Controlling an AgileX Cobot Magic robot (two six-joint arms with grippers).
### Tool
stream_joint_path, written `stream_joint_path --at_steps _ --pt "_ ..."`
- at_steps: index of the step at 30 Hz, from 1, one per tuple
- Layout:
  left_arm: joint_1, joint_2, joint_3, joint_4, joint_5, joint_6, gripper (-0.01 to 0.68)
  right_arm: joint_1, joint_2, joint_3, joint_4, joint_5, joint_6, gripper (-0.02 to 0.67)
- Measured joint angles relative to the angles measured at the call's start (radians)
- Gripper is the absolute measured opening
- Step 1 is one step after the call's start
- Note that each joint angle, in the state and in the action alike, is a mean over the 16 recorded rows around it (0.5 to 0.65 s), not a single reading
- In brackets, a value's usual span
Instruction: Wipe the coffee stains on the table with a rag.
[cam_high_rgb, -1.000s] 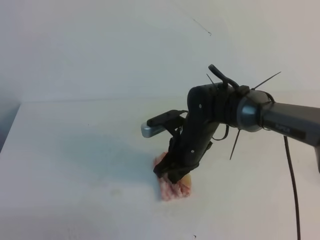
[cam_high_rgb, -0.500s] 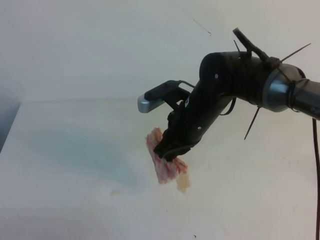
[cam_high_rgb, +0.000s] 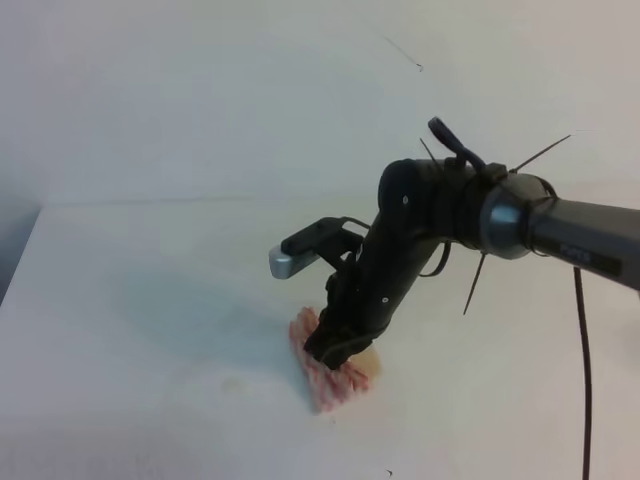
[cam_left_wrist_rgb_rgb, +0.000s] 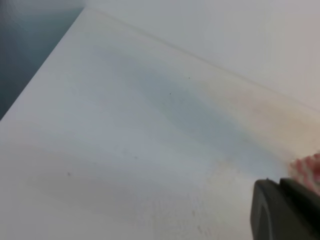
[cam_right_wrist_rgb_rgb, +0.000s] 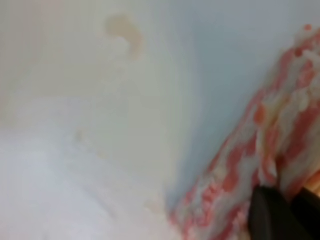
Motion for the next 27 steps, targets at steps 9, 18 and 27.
stream_joint_path --at_steps 9,18,27 --pt "0.0 -0.002 0.003 0.0 -0.001 0.0 -0.001 -0.05 0.056 -0.001 -0.052 -0.02 0.033 -0.004" --pt "0.0 -0.002 0.003 0.0 -0.001 0.0 -0.001 -0.144 0.059 -0.002 -0.069 0.034 0.052 -0.004" --pt "0.0 -0.002 0.003 0.0 -0.001 0.0 -0.001 -0.205 0.044 0.0 -0.035 0.074 0.016 -0.002"
